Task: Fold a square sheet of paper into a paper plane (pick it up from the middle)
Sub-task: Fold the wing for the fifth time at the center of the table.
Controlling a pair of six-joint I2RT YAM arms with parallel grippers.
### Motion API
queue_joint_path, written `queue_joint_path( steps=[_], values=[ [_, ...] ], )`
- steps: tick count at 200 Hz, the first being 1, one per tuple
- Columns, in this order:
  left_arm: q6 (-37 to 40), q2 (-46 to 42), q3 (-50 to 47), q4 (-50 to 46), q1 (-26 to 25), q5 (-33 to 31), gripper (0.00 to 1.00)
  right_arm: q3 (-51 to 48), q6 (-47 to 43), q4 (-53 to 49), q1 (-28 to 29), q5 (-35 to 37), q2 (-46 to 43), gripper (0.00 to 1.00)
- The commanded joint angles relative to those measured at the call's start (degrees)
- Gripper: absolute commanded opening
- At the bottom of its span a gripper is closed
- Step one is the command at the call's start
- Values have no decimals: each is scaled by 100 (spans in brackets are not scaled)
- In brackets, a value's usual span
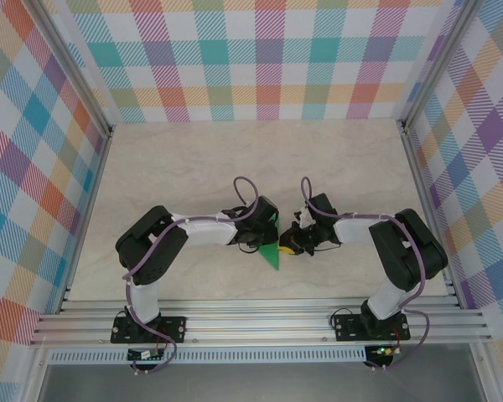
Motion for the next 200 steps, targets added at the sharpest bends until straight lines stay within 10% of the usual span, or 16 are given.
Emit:
queue_joint_path(
  steps=[1,200],
  values=[
    [-368,-196,-263,56,-43,-40,14,-119,169,186,61,77,-162,10],
    [-935,-490,-525,366,-52,-350,15,-363,979,990,222,-21,74,11]
  ],
)
